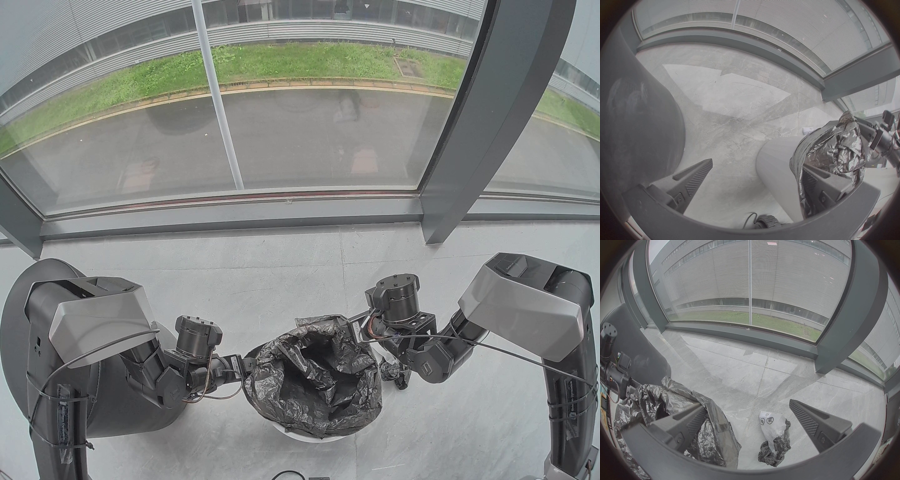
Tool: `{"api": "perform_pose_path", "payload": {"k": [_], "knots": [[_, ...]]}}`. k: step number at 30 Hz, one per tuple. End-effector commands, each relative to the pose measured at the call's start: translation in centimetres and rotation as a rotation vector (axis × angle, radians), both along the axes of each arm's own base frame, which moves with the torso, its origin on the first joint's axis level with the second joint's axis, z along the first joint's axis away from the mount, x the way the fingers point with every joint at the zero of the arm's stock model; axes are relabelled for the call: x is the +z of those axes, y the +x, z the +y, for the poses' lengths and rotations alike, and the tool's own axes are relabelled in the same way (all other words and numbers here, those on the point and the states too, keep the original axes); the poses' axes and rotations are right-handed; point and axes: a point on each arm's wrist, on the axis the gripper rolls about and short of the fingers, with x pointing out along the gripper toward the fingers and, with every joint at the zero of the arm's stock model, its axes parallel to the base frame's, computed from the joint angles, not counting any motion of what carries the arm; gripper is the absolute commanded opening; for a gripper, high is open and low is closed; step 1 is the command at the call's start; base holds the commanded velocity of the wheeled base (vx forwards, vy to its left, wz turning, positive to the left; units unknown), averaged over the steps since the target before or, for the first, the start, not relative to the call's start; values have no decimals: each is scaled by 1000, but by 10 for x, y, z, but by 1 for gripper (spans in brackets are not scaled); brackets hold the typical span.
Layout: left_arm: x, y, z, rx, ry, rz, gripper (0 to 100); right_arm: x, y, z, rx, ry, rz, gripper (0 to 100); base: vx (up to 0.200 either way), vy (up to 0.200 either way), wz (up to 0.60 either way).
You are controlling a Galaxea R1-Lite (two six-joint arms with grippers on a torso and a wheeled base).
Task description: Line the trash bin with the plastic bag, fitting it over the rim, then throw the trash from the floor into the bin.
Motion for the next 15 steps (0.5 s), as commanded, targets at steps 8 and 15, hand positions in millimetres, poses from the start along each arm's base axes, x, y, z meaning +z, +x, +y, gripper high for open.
{"api": "perform_pose_path", "payload": {"k": [8, 15], "knots": [[2, 0, -4, 21, 48, -29, 100, 6, -1, -1, 0, 7, -10, 100, 0, 0, 0], [37, -18, -3, 35, 16, -72, 100, 31, -17, -3, 3, 50, -28, 100, 0, 0, 0]]}}
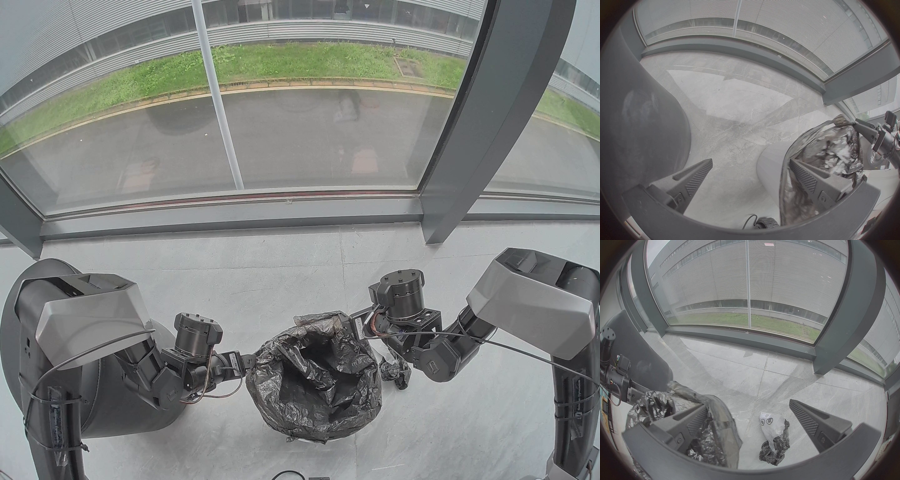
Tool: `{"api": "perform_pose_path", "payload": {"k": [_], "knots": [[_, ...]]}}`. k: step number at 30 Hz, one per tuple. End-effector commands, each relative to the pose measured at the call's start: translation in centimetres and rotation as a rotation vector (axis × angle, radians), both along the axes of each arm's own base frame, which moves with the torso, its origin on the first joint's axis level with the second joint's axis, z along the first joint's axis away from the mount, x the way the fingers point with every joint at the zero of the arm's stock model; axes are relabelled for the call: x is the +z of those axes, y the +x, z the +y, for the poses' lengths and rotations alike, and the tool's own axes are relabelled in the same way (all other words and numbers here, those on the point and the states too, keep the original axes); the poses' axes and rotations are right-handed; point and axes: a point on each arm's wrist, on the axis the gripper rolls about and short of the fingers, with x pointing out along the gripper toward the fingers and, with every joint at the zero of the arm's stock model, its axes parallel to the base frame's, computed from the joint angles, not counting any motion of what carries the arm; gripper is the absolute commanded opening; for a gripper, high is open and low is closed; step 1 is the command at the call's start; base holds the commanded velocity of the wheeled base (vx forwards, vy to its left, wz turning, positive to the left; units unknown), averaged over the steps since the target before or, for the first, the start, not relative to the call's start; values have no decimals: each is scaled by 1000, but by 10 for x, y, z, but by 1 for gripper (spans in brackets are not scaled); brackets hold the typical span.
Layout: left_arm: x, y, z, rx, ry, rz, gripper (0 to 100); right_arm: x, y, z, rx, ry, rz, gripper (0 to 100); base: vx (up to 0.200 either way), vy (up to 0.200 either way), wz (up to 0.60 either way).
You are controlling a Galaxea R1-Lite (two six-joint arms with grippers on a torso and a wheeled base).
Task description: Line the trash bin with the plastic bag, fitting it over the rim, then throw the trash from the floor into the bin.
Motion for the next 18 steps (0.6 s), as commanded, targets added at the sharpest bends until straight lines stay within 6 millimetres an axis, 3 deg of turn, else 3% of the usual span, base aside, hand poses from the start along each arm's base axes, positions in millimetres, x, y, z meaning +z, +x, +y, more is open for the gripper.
{"api": "perform_pose_path", "payload": {"k": [1, 6, 10, 18], "knots": [[27, -14, 1, -7, -19, -35, 100, 23, -14, -1, 10, 31, -21, 100, 0, 0, 0], [31, -32, 9, -8, -4, -8, 100, 32, -29, 0, 17, 73, -9, 100, 0, 0, 0], [46, -48, 12, -14, -13, -21, 100, 37, -36, -3, 44, 138, 17, 100, 0, 0, 0], [74, -86, -14, -144, -29, -70, 100, 39, -25, -17, 26, 221, -13, 100, 0, 0, 0]]}}
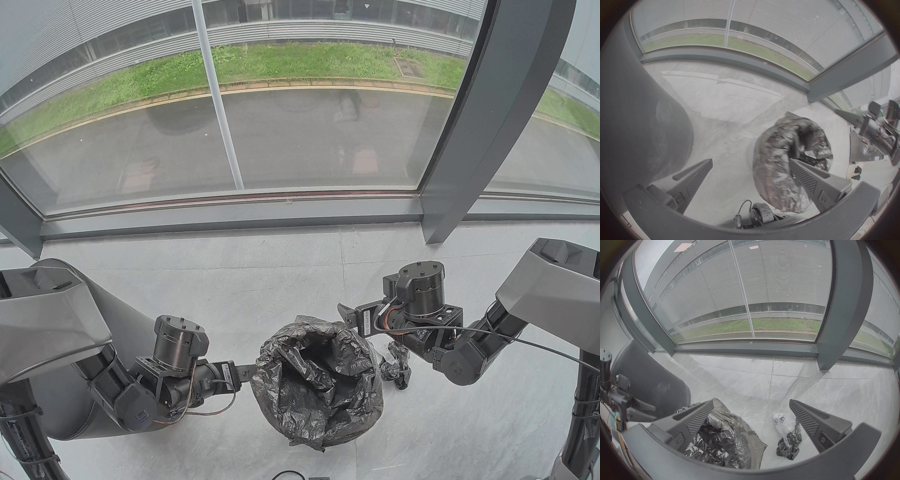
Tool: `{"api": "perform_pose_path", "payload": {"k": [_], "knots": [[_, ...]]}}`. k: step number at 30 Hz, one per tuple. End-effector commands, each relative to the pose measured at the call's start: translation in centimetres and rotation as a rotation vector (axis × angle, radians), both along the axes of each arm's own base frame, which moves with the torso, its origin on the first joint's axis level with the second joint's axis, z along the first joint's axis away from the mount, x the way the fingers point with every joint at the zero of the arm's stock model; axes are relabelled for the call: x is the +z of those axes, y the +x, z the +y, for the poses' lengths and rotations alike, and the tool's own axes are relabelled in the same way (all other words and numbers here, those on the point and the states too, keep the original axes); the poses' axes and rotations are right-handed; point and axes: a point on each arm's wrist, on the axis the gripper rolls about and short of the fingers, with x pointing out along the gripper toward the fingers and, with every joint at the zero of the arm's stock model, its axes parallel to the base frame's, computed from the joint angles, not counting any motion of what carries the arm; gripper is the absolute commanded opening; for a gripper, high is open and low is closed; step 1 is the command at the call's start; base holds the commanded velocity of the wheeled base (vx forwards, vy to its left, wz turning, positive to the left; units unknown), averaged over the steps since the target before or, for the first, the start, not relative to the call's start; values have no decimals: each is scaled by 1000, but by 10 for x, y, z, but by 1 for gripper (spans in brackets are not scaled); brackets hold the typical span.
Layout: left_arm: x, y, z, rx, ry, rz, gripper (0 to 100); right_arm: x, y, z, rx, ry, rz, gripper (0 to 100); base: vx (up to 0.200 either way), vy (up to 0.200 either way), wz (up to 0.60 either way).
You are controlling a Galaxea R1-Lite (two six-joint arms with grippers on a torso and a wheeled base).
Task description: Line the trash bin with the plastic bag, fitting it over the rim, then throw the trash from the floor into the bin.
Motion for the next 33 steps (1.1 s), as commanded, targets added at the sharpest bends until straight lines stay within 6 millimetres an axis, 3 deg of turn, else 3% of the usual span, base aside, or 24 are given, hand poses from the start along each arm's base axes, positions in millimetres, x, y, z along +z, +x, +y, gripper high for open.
{"api": "perform_pose_path", "payload": {"k": [1, 5, 11, 21, 33], "knots": [[22, -25, -13, -73, -19, -49, 100, 6, 3, -8, -11, 32, -21, 100, 0, 0, 0], [12, -38, -35, -146, 14, -24, 100, 5, 3, -8, 4, 36, -15, 100, 0, 0, 0], [-11, -38, -49, -186, 55, 19, 100, -7, 5, -6, 4, 23, 6, 100, 0, 0, 0], [-51, -36, -51, -203, 192, 84, 100, -11, 7, -5, 3, 23, 12, 100, 0, 0, 0], [-73, -33, -55, -231, 264, 78, 100, -10, 7, -6, 2, 24, 9, 100, 0, 0, 0]]}}
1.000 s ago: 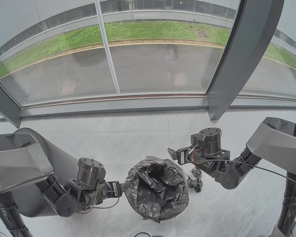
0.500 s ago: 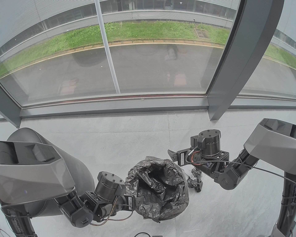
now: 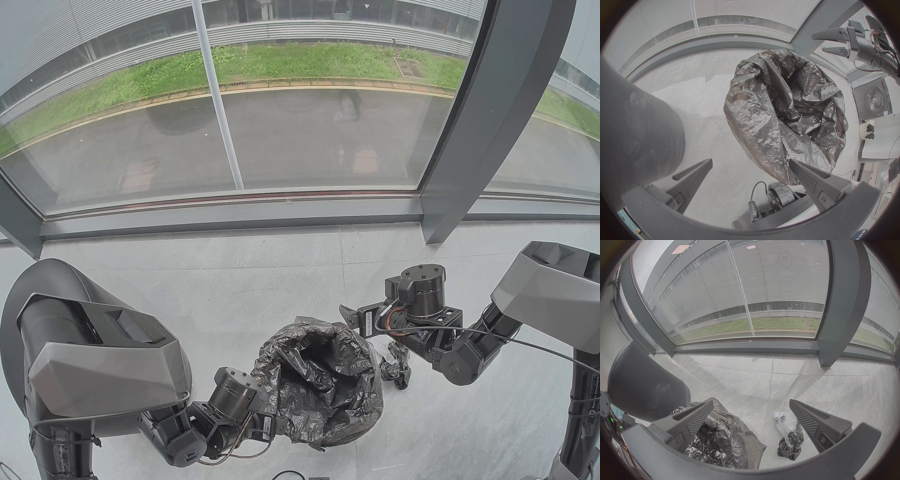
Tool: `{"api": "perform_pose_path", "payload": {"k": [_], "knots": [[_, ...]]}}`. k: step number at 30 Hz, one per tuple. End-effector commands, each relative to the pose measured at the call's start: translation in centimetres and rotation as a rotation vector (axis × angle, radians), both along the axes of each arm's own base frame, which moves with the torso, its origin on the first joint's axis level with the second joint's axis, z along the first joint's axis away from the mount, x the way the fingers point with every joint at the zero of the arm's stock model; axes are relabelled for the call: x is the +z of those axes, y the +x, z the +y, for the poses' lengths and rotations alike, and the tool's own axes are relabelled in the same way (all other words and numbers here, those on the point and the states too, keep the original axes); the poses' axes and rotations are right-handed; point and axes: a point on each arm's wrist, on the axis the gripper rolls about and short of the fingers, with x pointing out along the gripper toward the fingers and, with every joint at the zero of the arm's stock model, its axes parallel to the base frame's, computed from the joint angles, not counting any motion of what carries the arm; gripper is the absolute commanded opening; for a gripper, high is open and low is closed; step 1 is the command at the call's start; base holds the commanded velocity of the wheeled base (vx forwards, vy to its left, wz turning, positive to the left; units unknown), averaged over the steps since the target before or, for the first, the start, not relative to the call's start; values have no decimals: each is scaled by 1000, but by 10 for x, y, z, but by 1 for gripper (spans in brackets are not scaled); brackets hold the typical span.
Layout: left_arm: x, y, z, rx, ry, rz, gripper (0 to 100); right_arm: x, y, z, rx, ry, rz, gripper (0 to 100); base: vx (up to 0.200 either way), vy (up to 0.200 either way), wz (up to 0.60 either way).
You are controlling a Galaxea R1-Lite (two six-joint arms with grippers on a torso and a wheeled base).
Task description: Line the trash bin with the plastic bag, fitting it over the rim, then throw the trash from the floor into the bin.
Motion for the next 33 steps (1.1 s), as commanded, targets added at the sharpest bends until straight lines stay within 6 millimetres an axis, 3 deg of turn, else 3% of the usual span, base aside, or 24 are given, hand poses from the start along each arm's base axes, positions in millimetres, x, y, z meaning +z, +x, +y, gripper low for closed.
{"api": "perform_pose_path", "payload": {"k": [1, 13, 21, 33], "knots": [[-14, 1, -2, -7, 14, 7, 100, -1, 0, 1, 2, -1, 2, 100, 0, 0, 0], [-30, 5, -6, -36, 48, 15, 100, -5, 2, 1, -1, 4, -8, 100, 0, 0, 0], [-26, 9, -10, -29, 44, -16, 100, -6, 2, 1, -1, 4, -10, 100, 0, 0, 0], [17, 17, -11, 37, -9, -155, 100, -6, 2, 1, 0, 2, -9, 100, 0, 0, 0]]}}
